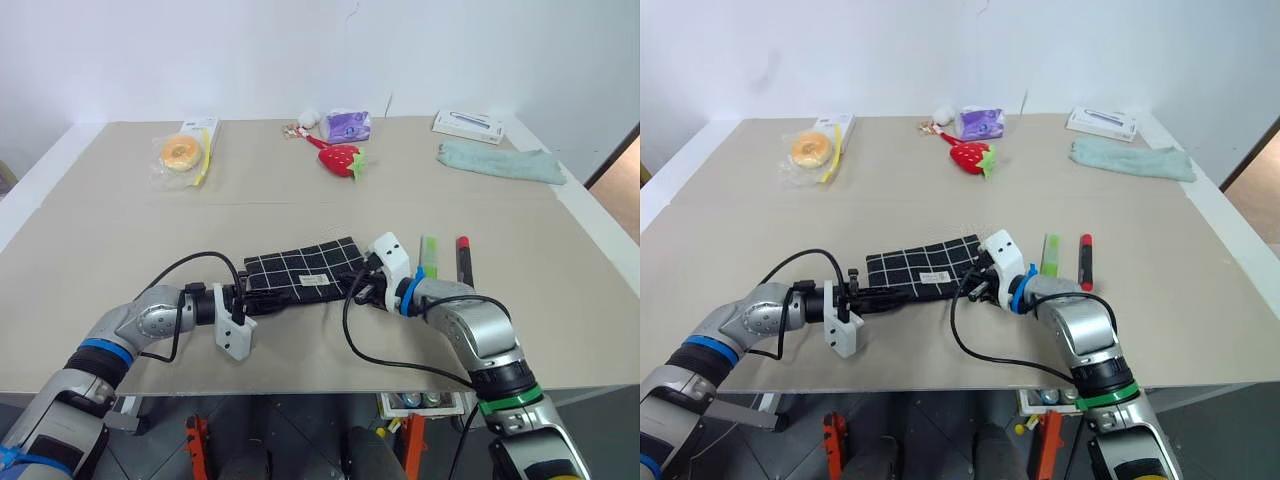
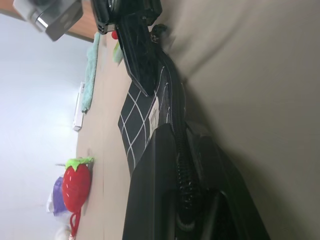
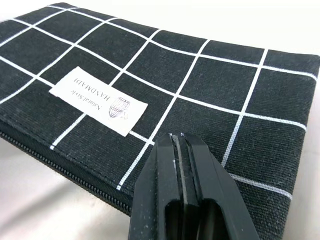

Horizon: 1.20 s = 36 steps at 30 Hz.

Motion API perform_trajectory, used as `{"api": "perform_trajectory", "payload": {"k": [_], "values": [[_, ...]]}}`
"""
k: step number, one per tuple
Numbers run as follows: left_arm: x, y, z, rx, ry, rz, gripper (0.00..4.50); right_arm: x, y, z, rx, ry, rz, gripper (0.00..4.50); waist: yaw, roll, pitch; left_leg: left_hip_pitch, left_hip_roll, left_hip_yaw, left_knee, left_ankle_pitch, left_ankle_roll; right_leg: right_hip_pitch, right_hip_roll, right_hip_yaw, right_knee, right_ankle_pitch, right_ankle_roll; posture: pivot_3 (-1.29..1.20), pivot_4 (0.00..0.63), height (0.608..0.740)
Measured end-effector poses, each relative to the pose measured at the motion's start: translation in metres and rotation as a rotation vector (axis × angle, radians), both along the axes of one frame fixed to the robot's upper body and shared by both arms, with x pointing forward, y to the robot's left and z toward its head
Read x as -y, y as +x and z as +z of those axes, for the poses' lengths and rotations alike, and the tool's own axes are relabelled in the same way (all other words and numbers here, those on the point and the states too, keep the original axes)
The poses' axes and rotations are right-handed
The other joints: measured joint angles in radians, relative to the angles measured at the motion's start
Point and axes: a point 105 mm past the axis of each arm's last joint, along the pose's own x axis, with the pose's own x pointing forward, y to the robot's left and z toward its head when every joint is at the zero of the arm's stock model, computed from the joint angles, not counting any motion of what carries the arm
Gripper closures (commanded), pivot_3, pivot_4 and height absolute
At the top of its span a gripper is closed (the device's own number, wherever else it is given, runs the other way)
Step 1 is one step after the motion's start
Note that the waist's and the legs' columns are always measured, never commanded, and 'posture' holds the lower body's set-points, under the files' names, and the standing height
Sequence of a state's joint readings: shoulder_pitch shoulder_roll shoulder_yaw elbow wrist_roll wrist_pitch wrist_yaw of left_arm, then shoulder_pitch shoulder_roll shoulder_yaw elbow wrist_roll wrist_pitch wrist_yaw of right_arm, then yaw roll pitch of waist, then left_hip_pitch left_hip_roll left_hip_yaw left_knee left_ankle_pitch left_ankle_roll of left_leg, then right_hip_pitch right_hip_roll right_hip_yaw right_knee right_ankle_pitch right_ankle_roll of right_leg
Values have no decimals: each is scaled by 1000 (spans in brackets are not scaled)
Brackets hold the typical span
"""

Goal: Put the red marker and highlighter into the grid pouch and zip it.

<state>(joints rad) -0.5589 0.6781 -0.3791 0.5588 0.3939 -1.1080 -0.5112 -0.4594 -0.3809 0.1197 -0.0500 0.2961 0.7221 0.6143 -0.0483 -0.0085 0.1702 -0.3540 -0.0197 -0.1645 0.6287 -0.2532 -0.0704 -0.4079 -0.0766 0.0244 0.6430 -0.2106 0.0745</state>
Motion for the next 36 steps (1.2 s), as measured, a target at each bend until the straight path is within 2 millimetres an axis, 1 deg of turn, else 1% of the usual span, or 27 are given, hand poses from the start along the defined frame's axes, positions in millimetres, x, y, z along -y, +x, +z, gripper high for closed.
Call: {"api": "perform_trajectory", "payload": {"k": [1, 2, 3, 4, 5, 6, 8, 9, 10, 11, 13, 18, 24, 27, 30, 31, 34, 36], "values": [[0, 0, 0, -7, -5, 6, 4500, 3, 1, 4, 4, 26, -6, 3621, 0, 0, 0, 0, 0, 0, 0, 0, 0, 0, 0, 0, 0, 0, 0, 0, 150, 740], [0, 1, 0, -14, -11, 13, 4500, 8, 2, 10, 11, 60, -17, 3196, 0, 0, 0, 0, 0, 0, 0, 0, 0, 0, 0, 0, 0, 0, 0, 0, 150, 740], [0, 1, 0, -18, -14, 16, 4500, 12, 2, 16, 22, 85, -22, 2729, 1, 0, 0, 0, 0, 0, 0, 0, 0, 0, 0, 0, 0, 0, 0, 0, 150, 740], [0, 1, 0, -24, -19, 20, 4500, 17, 1, 25, 37, 115, -20, 2153, 1, 1, 0, 0, 0, 0, -1, 0, 0, 0, 0, 0, 0, -1, 0, 0, 150, 740], [0, 1, 1, -31, -26, 28, 4500, 22, -2, 35, 55, 138, -15, 1691, 1, 1, 0, 0, 0, 0, -1, 0, 0, 0, 0, 0, 0, -1, 0, 0, 150, 740], [0, 2, 1, -36, -33, 33, 4500, 27, -4, 41, 67, 146, -16, 1308, 1, 1, 0, 0, 0, -1, -2, 0, 0, 0, 0, 0, 0, -1, 0, 0, 150, 740], [0, 2, 1, -53, -48, 44, 4500, 38, -9, 46, 72, 150, -28, 271, 2, 1, 0, 0, 0, 0, -3, 0, 0, 0, 0, 0, 0, -2, 0, 0, 150, 740], [1, 3, 1, -62, -59, 53, 4500, 47, -14, 45, 68, 125, -41, 58, 4, 1, 0, 0, 0, -1, -3, 0, 0, 0, 0, 0, -1, -3, 0, 0, 150, 740], [2, 3, 1, -71, -69, 61, 4500, 59, -20, 38, 44, 72, -65, 58, 5, 1, 0, -1, 0, -1, -4, 0, 0, 0, -1, 0, -1, -3, 1, 0, 150, 740], [1, 3, 2, -74, -73, 65, 4500, 66, -21, 33, 21, 55, -86, 58, 5, 1, 0, -1, 0, 0, -4, 0, 0, 0, -1, 0, -2, -3, 1, 0, 150, 740], [1, 2, 1, -78, -64, 66, 4500, 72, -25, 22, -30, 25, -110, 58, 4, 1, 1, -1, 0, 0, -4, 0, 0, 0, -1, 0, -2, -3, 1, 0, 150, 740], [5, 0, 1, -96, -76, 57, 4500, 60, -29, 9, -78, -15, -86, 58, 4, 1, 1, -1, 0, 0, -4, 0, 0, 0, -1, 0, -2, -3, 1, 0, 150, 740], [8, -2, 1, -101, -67, 44, 4500, 48, -22, 10, -61, -27, -92, 58, 3, 1, 1, -2, 0, 0, -5, 0, 0, -1, -1, 0, -4, -3, 1, 0, 150, 740], [8, -3, 1, -103, -61, 40, 4500, 46, -21, 7, -68, -41, -95, 839, 4, 1, 1, -2, 0, 0, -6, 0, 0, 0, -1, 0, -6, -3, 1, 0, 150, 740], [9, -3, 1, -104, -60, 40, 4500, 49, -20, 3, -76, -65, -108, 2404, 4, 1, 1, -2, 0, 0, -7, 0, 0, 0, -1, 0, -7, -3, 1, 0, 150, 740], [9, -3, 1, -104, -60, 41, 4500, 50, -20, 3, -75, -73, -110, 2819, 4, 1, 1, -2, 0, 0, -7, 0, 0, 0, -1, 0, -7, -3, 1, 0, 150, 740], [8, -3, 1, -105, -60, 45, 4500, 53, -21, 2, -76, -104, -102, 4458, 4, 1, 1, -2, 0, 0, -7, 0, 1, 0, -1, 0, -8, -3, 1, 0, 150, 740], [9, -2, 1, -107, -60, 50, 4500, 54, -21, 1, -75, -117, -99, 4491, 4, 1, 1, -2, 0, 0, -7, 0, 1, 0, -1, 0, -8, -3, 1, 0, 150, 740]]}}
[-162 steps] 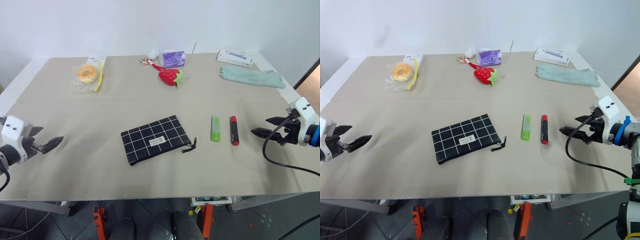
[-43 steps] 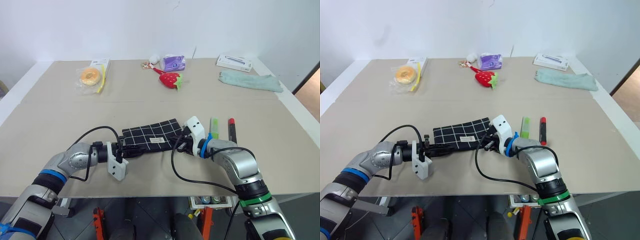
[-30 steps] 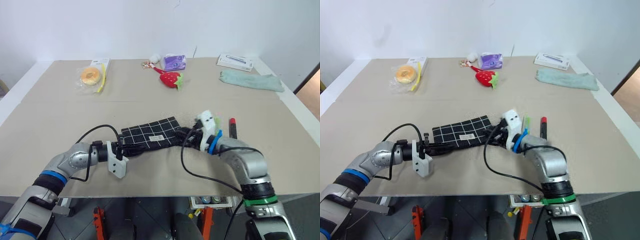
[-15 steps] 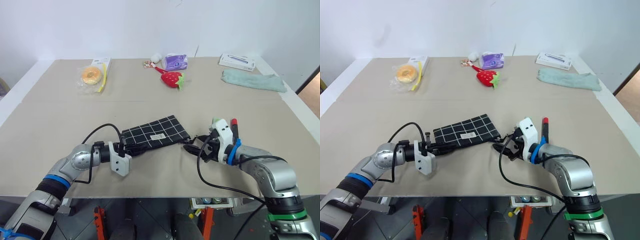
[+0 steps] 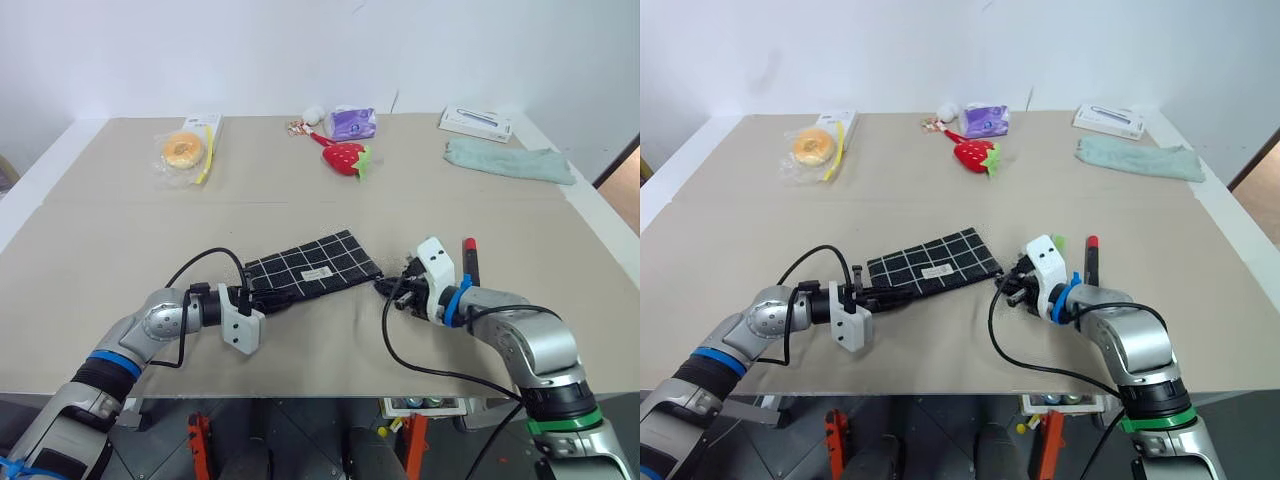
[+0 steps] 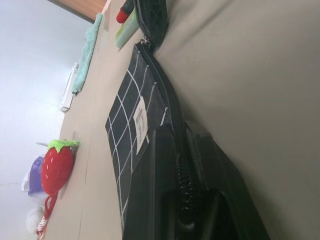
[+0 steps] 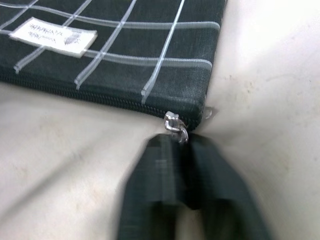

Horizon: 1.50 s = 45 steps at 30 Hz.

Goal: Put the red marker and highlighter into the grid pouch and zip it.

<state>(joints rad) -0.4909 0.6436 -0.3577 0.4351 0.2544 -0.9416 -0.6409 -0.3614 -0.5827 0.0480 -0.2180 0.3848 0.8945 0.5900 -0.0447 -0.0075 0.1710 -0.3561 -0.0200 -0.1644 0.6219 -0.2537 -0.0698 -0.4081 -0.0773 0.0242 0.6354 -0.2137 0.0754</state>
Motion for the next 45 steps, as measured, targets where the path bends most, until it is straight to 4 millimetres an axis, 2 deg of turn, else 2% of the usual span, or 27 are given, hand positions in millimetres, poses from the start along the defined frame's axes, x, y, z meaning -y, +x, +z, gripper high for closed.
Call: {"api": "perform_trajectory", "payload": {"k": [8, 16, 31, 41, 45], "values": [[0, 0, 0, -2, -2, 3, 4500, -7, -5, 0, -7, -17, 41, 4491, 0, 0, 0, 0, 0, 0, 0, 0, 0, 0, 0, 0, 0, 0, 0, 0, 150, 740], [1, 1, 0, -4, -7, 8, 4500, -48, -20, -4, -52, 42, 129, 4491, 0, 0, 0, 0, 0, 0, 0, 0, 0, 0, 0, 0, 0, 0, 0, 0, 150, 740], [1, 3, 2, -23, -40, 25, 4500, -49, -22, -5, -51, 23, 135, 4491, 0, 0, 0, 0, 0, 0, 0, 0, 0, 0, 0, 0, 0, 0, 0, 0, 150, 740], [6, 3, 15, -23, -125, 27, 4500, -47, -22, -4, -48, 23, 146, 4491, 0, 0, 0, -1, 0, 0, 0, 0, 0, 0, 0, 0, -1, 0, 0, 0, 150, 740], [7, 2, 16, -27, -128, 27, 4500, -39, -18, -4, -50, 29, 113, 4491, 0, 0, 0, -1, 0, 0, 0, 0, 0, 0, 0, 0, -1, 0, 0, 0, 150, 740]]}}
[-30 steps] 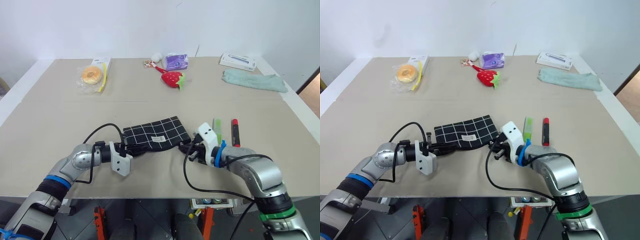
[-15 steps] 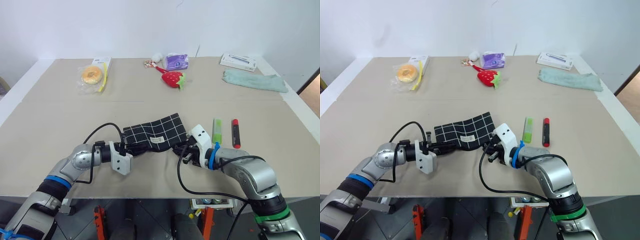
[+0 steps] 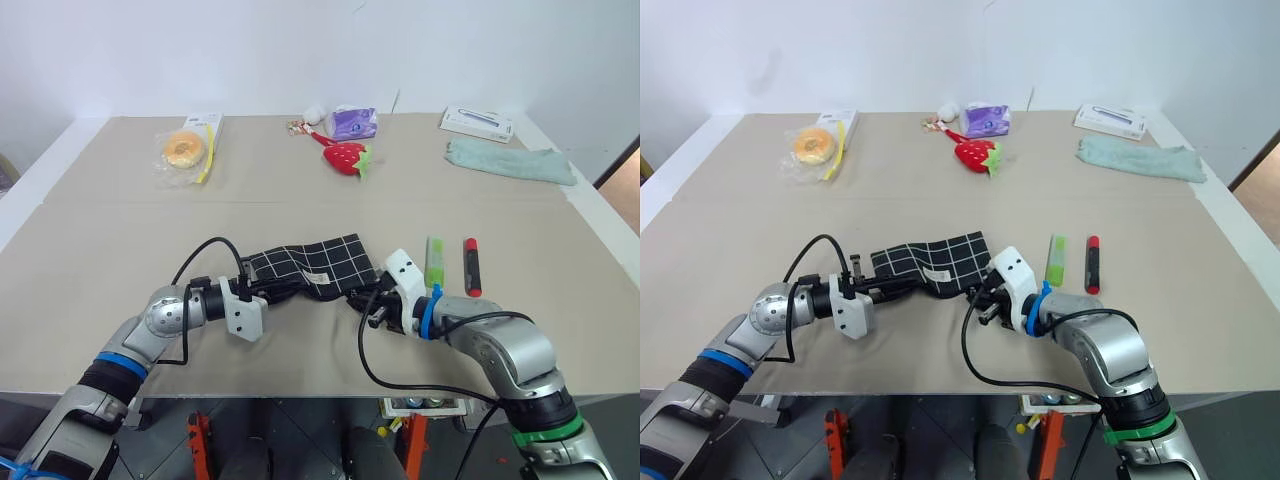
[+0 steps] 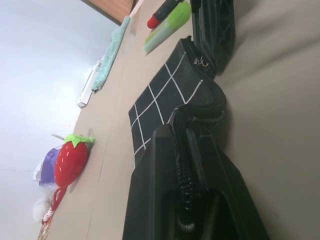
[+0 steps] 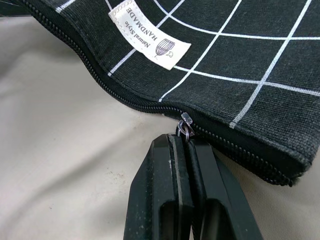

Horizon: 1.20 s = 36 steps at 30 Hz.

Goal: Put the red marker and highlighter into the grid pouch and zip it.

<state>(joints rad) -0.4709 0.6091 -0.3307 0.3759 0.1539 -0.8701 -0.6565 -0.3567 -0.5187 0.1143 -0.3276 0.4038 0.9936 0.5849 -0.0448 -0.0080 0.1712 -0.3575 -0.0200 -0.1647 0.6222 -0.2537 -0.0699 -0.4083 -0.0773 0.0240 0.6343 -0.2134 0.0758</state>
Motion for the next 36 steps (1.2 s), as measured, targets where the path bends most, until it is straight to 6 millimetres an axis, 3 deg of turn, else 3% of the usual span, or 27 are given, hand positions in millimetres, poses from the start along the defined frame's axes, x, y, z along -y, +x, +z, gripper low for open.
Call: {"api": "perform_trajectory", "payload": {"k": [3, 11, 24, 29, 36], "values": [[-1, -2, -5, -18, 6, 1, 4500, 13, 2, 2, 10, -22, -27, 4491, 0, 0, 0, 0, 0, 0, 0, 0, 0, 0, 0, 0, 0, 0, 0, 0, 150, 740], [2, -4, -5, -18, 8, -12, 4500, 19, -1, 2, 7, -33, -20, 4491, 0, 0, 0, 0, 0, 0, 0, 0, 0, 0, 0, 0, -1, 0, 0, 0, 150, 740], [3, -2, -1, -10, -20, -2, 4500, -42, -21, 3, -31, 48, 130, 4491, -1, 0, 0, -1, 0, 0, 0, 0, 0, 0, 0, 0, -1, 0, 0, 0, 150, 740], [4, -2, -2, -13, -27, -1, 4500, -16, -7, 0, 9, -55, 70, 4491, 1, 0, 0, -2, 0, -1, 1, 0, 0, 0, 0, 0, -1, 0, 0, 0, 150, 740], [4, -3, -2, -14, -28, -3, 4500, -5, 1, 2, 46, -104, 53, 4491, 0, 0, 0, -2, 0, -1, 1, 0, 0, 0, 0, 0, -1, 1, 1, 0, 150, 740]]}}
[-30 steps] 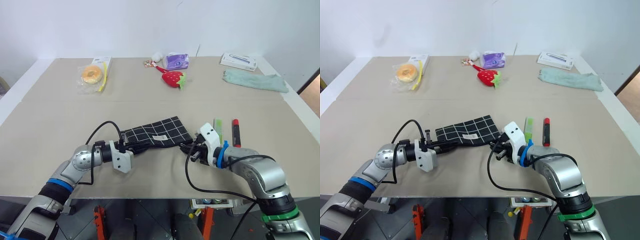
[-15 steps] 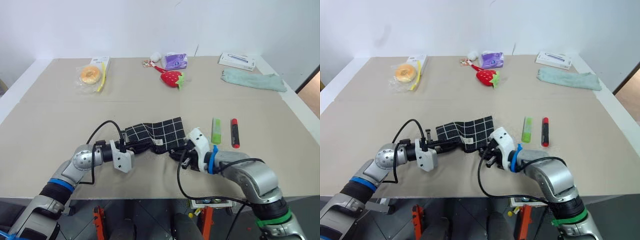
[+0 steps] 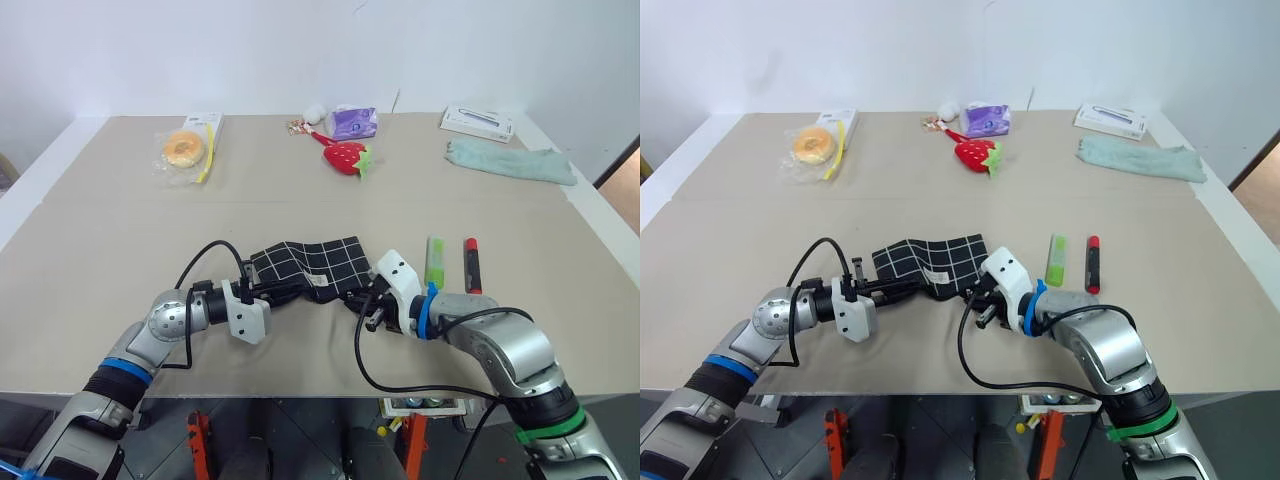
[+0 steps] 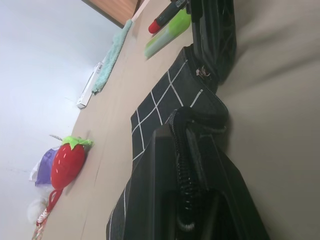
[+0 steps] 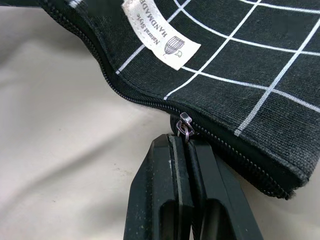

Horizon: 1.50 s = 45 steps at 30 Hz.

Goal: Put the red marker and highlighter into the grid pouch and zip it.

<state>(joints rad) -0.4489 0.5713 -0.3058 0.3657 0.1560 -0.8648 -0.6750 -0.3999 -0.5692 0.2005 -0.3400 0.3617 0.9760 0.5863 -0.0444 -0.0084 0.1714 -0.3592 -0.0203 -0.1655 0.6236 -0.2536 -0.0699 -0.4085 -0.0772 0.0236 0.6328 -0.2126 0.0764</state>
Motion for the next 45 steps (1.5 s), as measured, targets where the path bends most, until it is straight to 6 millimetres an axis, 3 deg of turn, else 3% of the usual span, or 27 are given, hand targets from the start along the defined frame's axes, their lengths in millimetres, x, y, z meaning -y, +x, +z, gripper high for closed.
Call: {"api": "perform_trajectory", "payload": {"k": [2, 6, 12, 17, 21, 26, 33, 38, 41, 45], "values": [[0, 0, 0, -1, 0, 0, 4500, 0, 0, 1, 9, -10, 3, 4491, 0, 0, 0, 0, 0, 0, 0, 0, 0, 0, 0, 0, 0, 0, 0, 0, 150, 740], [0, 0, -1, -5, -3, 2, 4500, -19, -6, 1, -7, 37, 49, 4491, -4, 0, 0, 0, 0, 0, 0, 0, 0, -1, 0, 0, 0, 0, 0, 0, 150, 740], [0, 1, -1, -4, -4, 5, 4500, -25, -14, 7, -7, 70, 108, 4491, -2, 0, 0, 0, 0, 0, -1, 0, 0, -1, 0, 0, 0, 0, 0, 0, 150, 740], [0, 1, -1, -5, -4, 5, 4500, -13, -2, 0, 2, 6, 31, 4491, -1, 0, 0, 0, 0, 0, 0, 0, 0, -1, 0, 0, 0, 0, 0, 0, 150, 740], [0, 1, -1, -4, -4, 5, 4500, -19, -6, -1, 14, -30, 65, 4491, -2, 0, 0, 0, 0, 0, 0, 0, 0, -1, 0, 0, 0, 0, 0, 0, 150, 740], [0, 1, 0, -5, -13, 6, 4500, -12, 1, 1, 86, -146, 70, 4491, 0, 0, 0, 0, 0, 0, 0, 0, 0, 0, 0, 0, 0, 1, 0, 0, 150, 740], [6, -3, 32, 33, -112, -9, 4500, -5, 6, 9, 135, -264, 49, 4491, 0, 0, 0, -1, 0, 0, 1, 0, 0, -1, 0, 0, 0, 1, 1, 0, 150, 740], [8, -4, 41, 30, -128, -13, 4500, -19, -2, 11, 118, -219, 85, 4491, -3, 0, 0, -1, 0, 0, 0, 0, 0, -1, 0, 0, -1, 1, 1, 0, 150, 740], [9, -5, 42, 26, -129, -17, 4500, -40, -9, 22, 116, -128, 131, 4491, -3, 0, 0, -1, 0, -1, 0, 0, 0, -1, 0, 0, -1, 1, 0, 0, 150, 740], [8, -6, 39, 12, -118, -18, 4500, -49, -11, 33, 123, -62, 135, 4491, -1, 0, 0, -1, 0, 0, 1, 0, 0, -1, 0, 0, -1, 1, 0, 0, 150, 740]]}}
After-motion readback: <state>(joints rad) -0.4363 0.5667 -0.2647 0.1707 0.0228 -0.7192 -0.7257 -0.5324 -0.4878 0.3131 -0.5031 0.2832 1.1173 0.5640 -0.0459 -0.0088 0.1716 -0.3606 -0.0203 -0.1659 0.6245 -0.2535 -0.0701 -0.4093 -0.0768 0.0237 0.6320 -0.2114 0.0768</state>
